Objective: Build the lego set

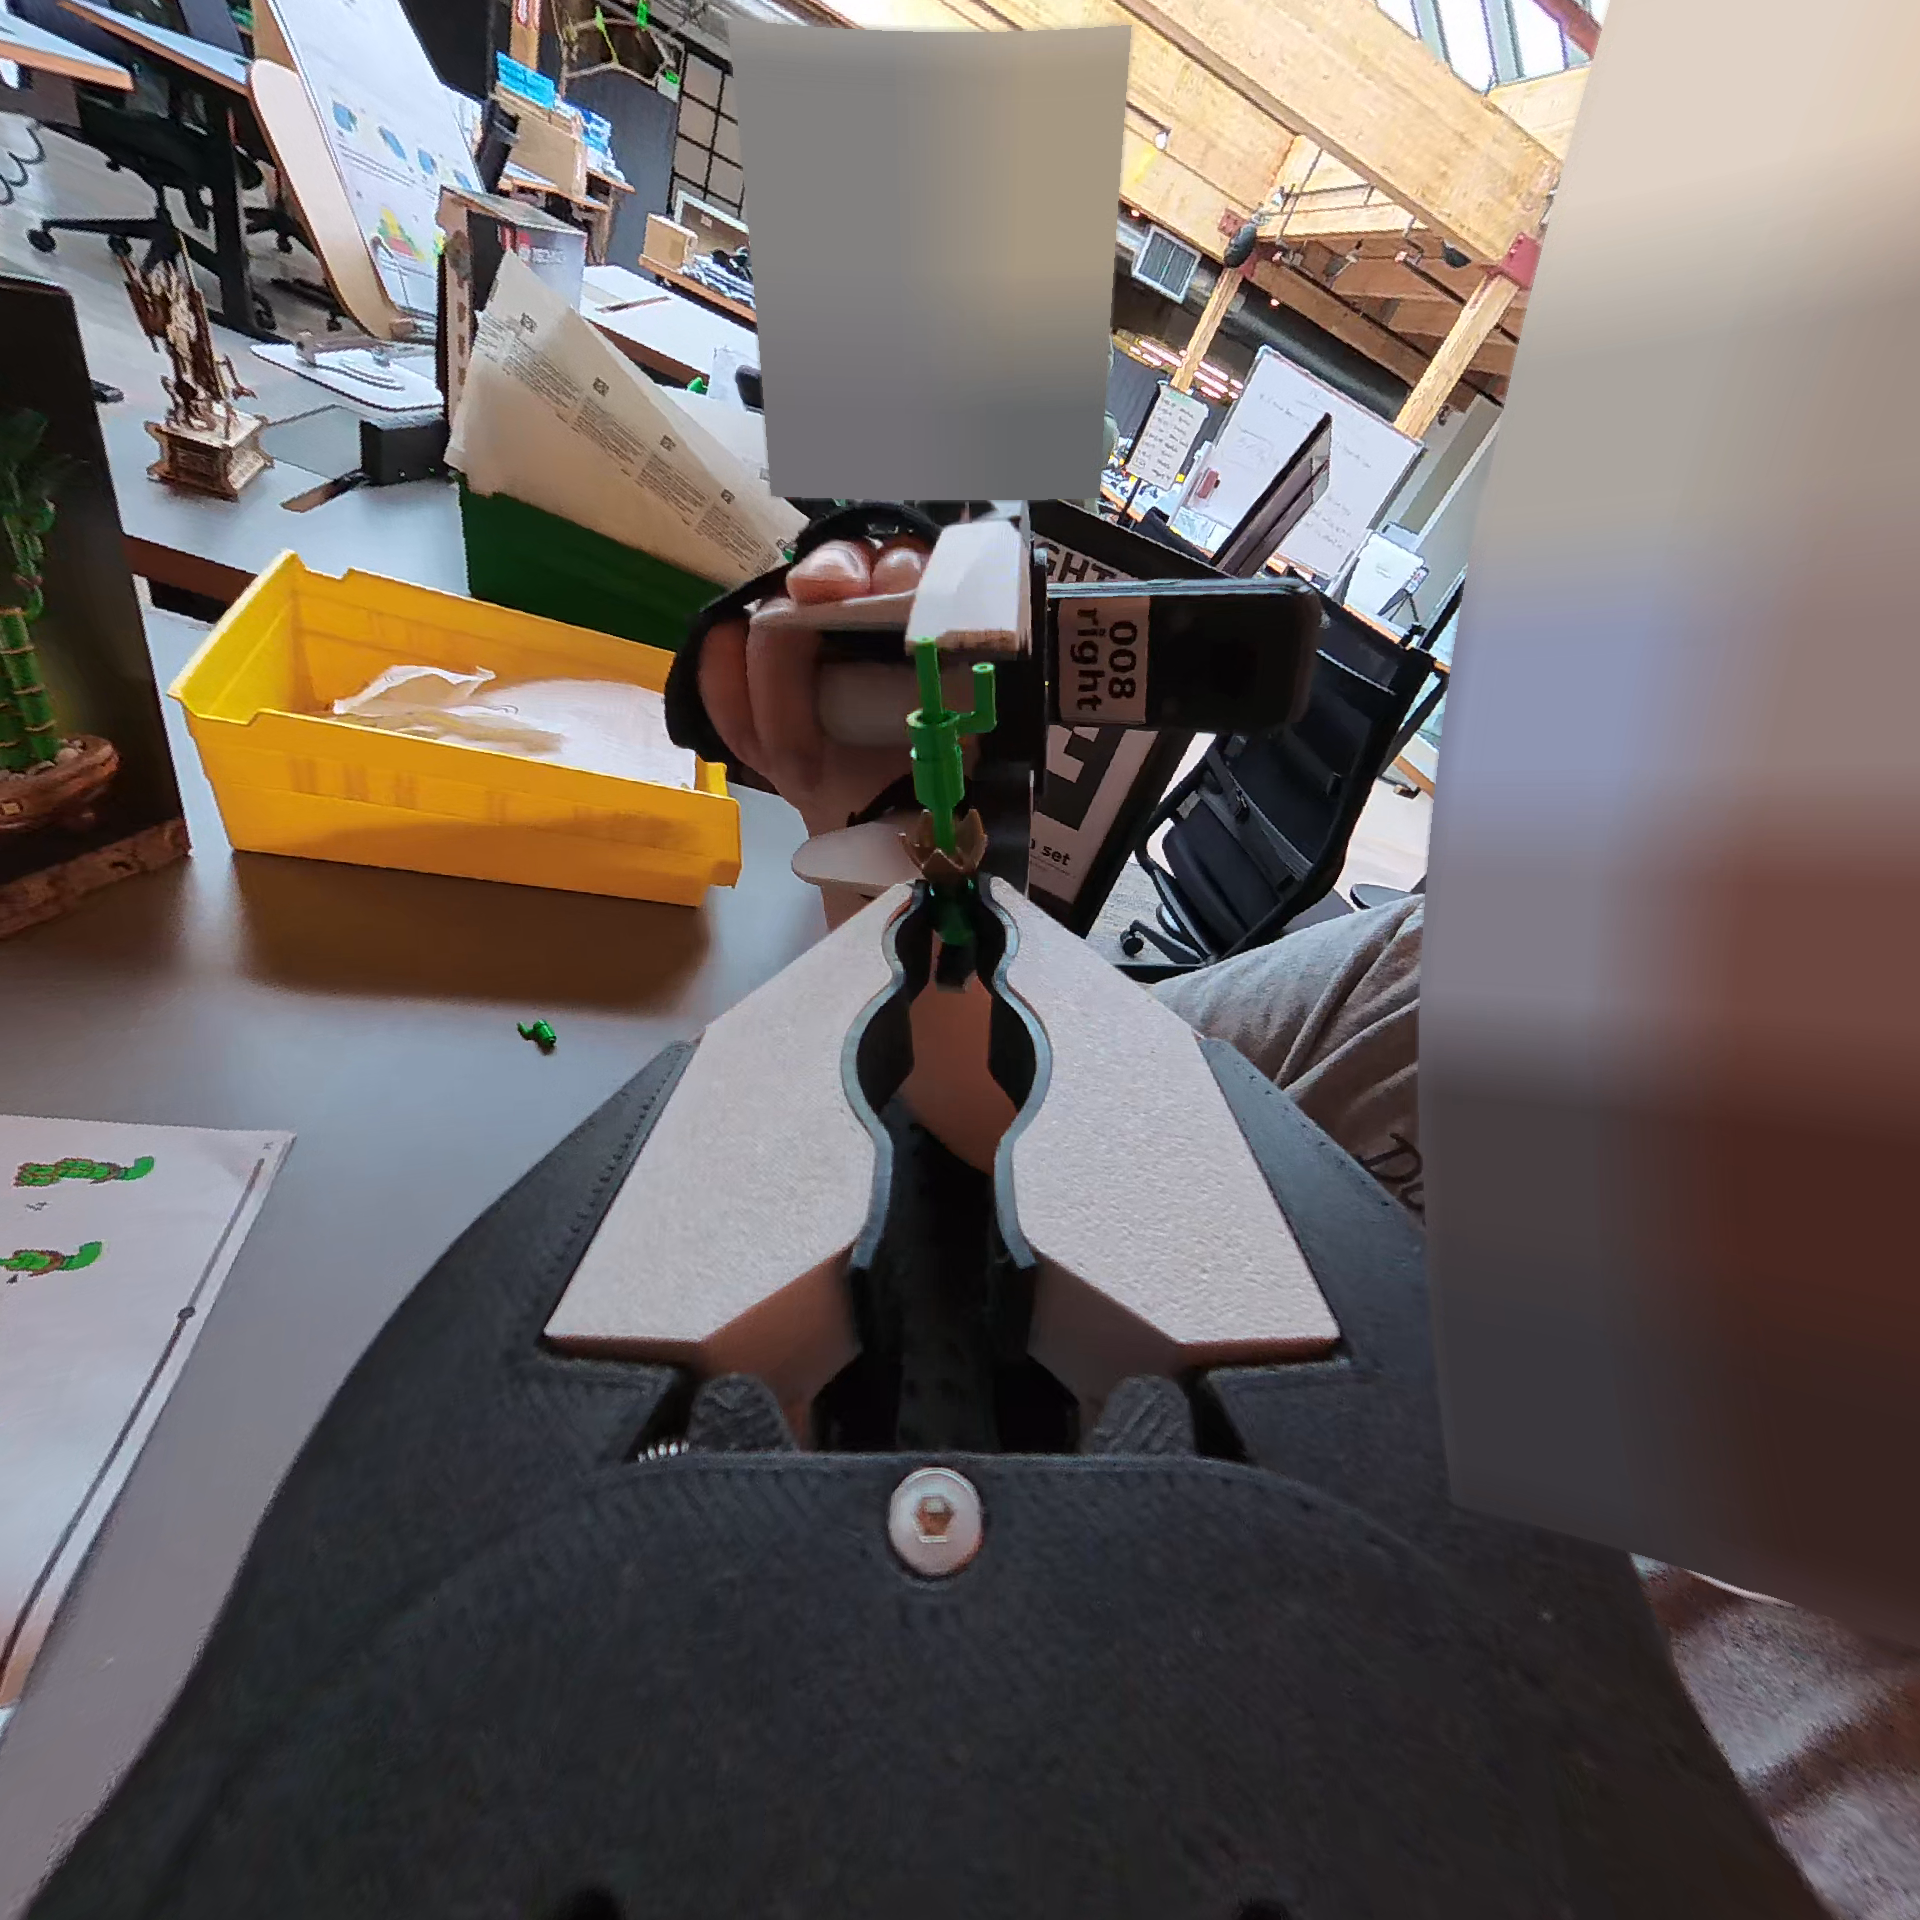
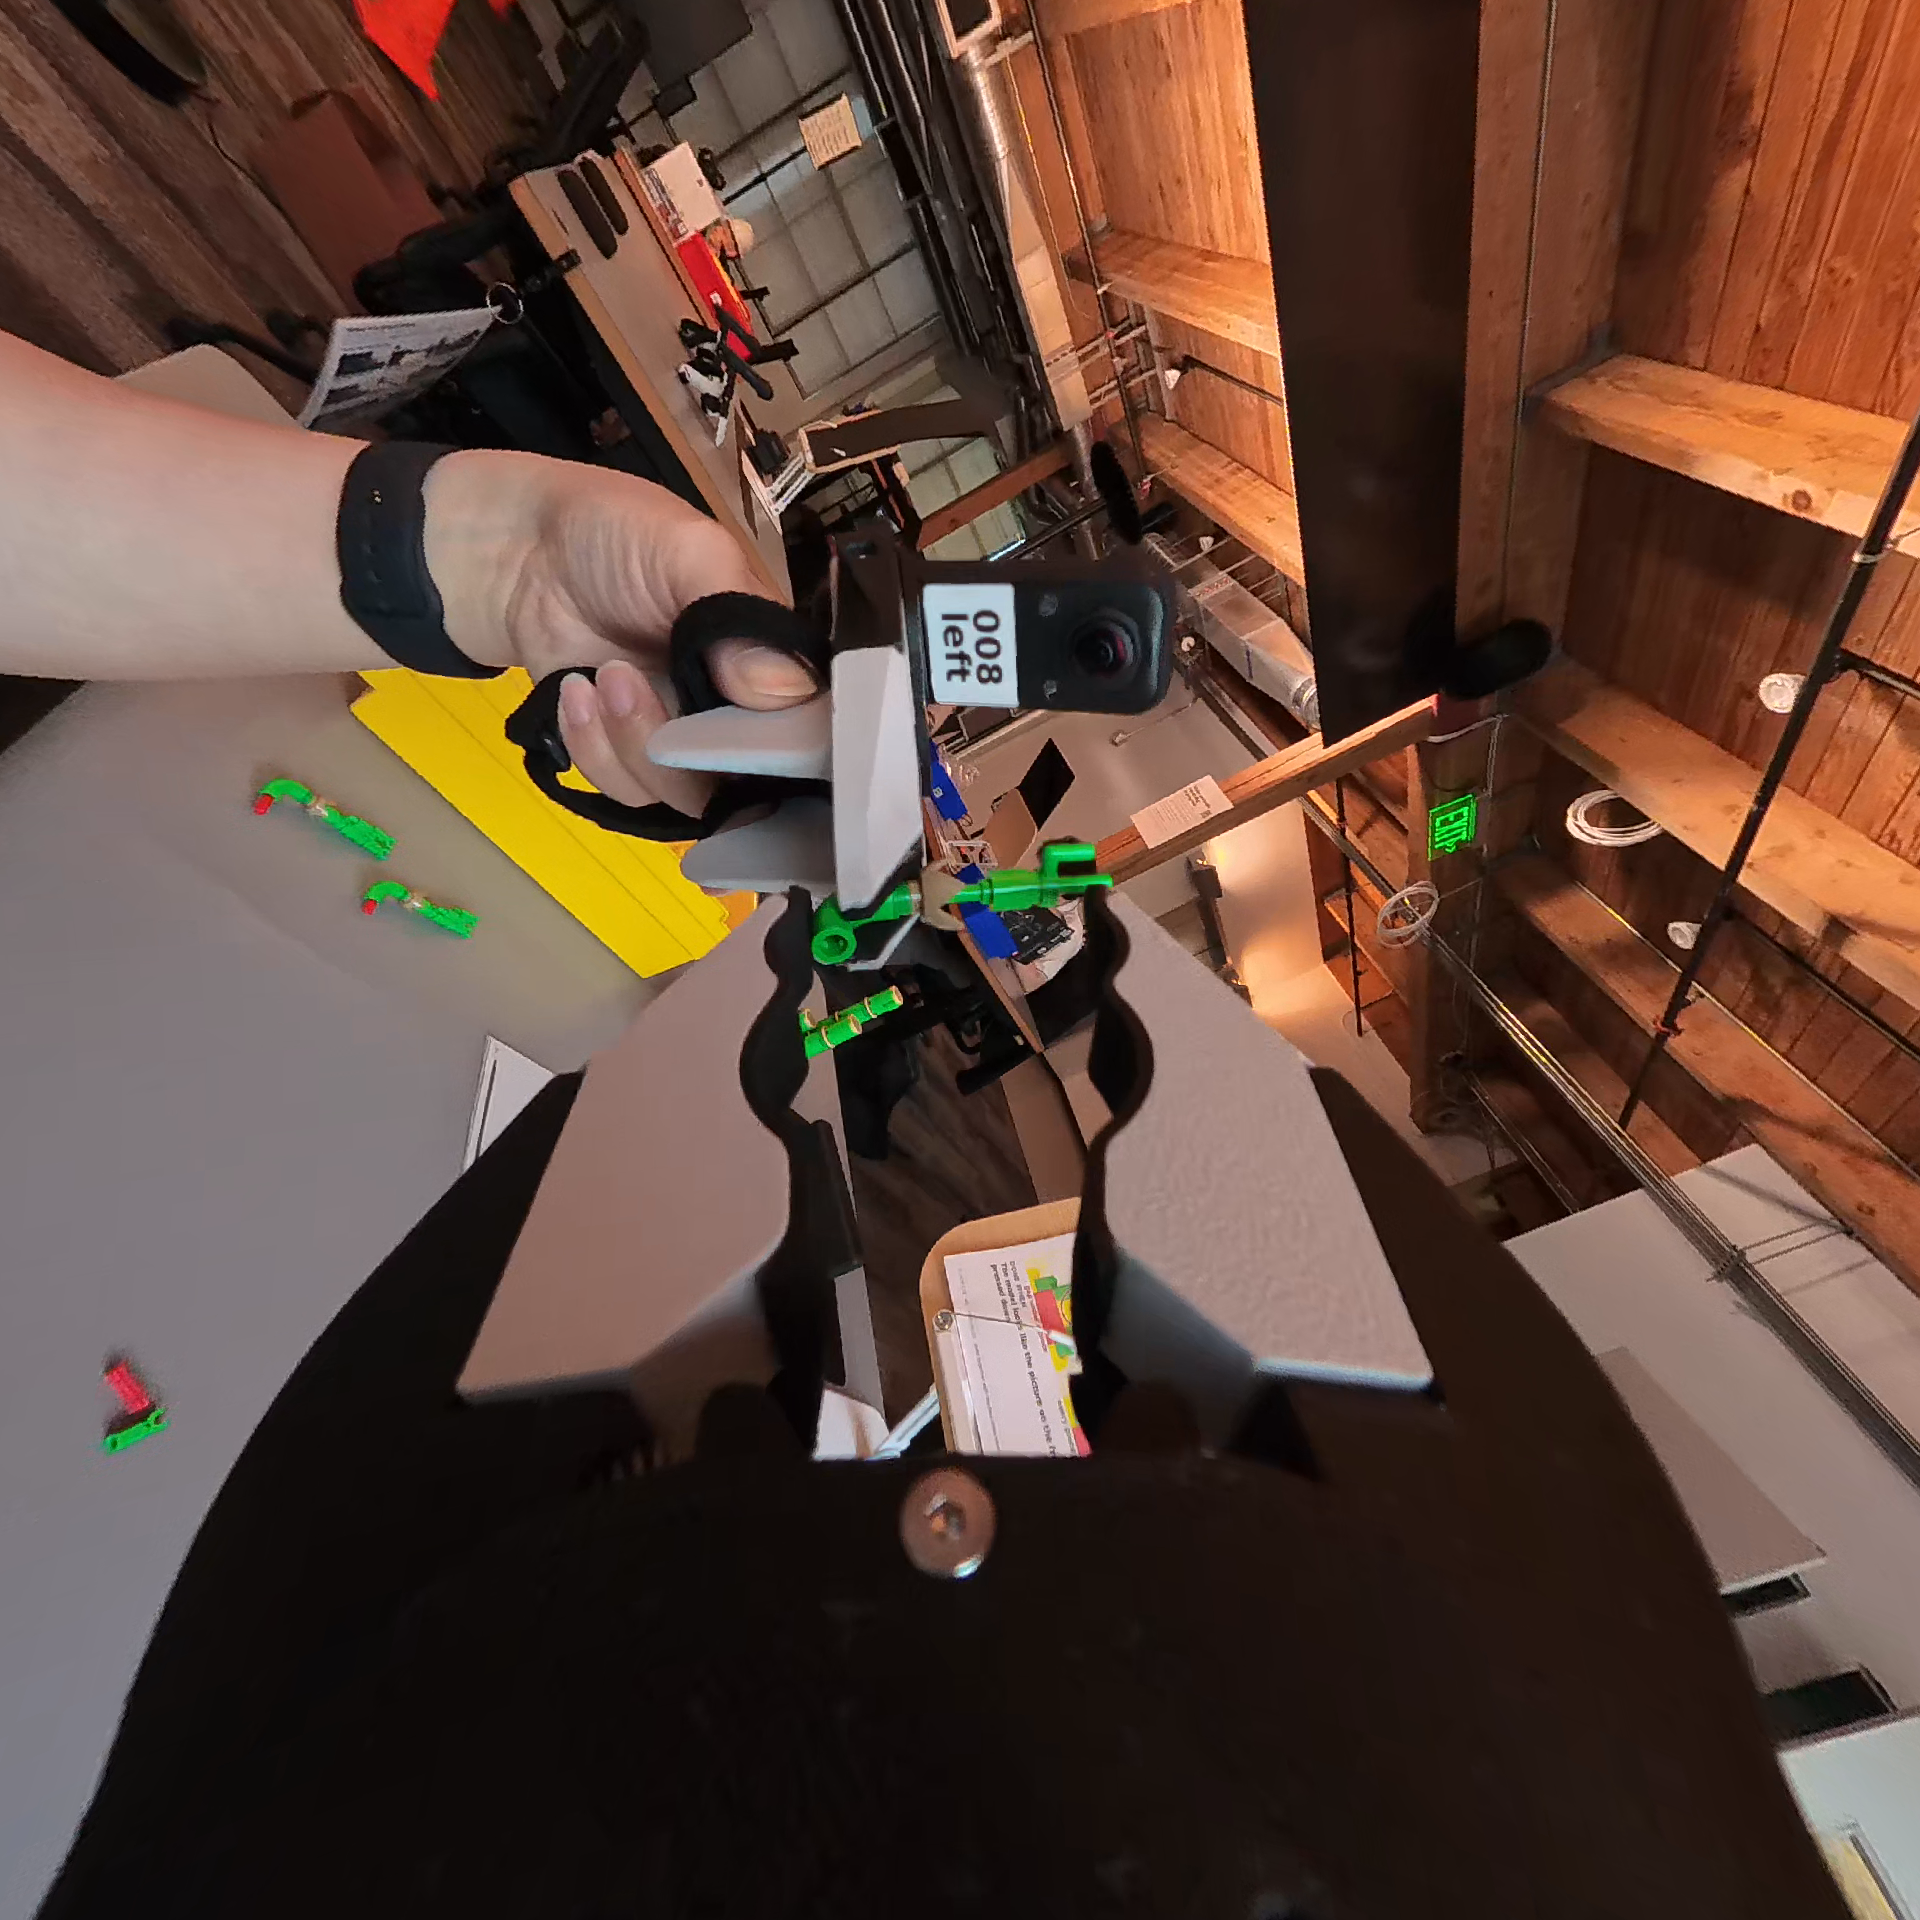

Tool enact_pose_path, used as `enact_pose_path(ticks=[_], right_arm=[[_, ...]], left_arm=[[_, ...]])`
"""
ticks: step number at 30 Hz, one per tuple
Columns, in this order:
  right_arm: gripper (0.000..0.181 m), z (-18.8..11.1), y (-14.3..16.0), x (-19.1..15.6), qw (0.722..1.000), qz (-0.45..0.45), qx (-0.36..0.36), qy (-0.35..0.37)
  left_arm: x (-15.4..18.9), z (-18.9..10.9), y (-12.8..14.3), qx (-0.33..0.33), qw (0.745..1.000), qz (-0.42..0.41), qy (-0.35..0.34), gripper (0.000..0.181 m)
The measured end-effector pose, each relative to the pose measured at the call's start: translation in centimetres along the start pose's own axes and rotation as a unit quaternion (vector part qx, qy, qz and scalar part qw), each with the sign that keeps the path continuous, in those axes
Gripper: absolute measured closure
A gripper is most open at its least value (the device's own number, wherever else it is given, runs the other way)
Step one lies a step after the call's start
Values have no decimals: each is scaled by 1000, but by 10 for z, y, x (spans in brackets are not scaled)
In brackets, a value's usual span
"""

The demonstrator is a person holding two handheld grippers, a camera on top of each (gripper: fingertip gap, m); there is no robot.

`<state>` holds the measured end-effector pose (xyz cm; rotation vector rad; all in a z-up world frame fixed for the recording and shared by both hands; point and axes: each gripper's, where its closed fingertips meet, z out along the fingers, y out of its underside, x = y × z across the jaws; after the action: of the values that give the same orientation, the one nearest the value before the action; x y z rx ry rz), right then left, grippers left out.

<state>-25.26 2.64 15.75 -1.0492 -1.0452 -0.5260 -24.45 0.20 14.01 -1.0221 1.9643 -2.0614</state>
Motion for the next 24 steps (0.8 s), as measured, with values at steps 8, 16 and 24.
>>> enact_pose_path(ticks=[8, 16, 24], right_arm=[[135, 4, 0, -9, 1000, -11, -3, -18], [136, 1, -2, -4, 1000, -23, -3, -5], [135, -4, -10, 1, 999, -32, 12, 12]], left_arm=[[-1, -2, 6, -19, 1000, -12, -8, 175], [3, 0, 1, -4, 1000, 10, 5, 171], [8, -14, -16, 47, 998, 26, 9, 155]])
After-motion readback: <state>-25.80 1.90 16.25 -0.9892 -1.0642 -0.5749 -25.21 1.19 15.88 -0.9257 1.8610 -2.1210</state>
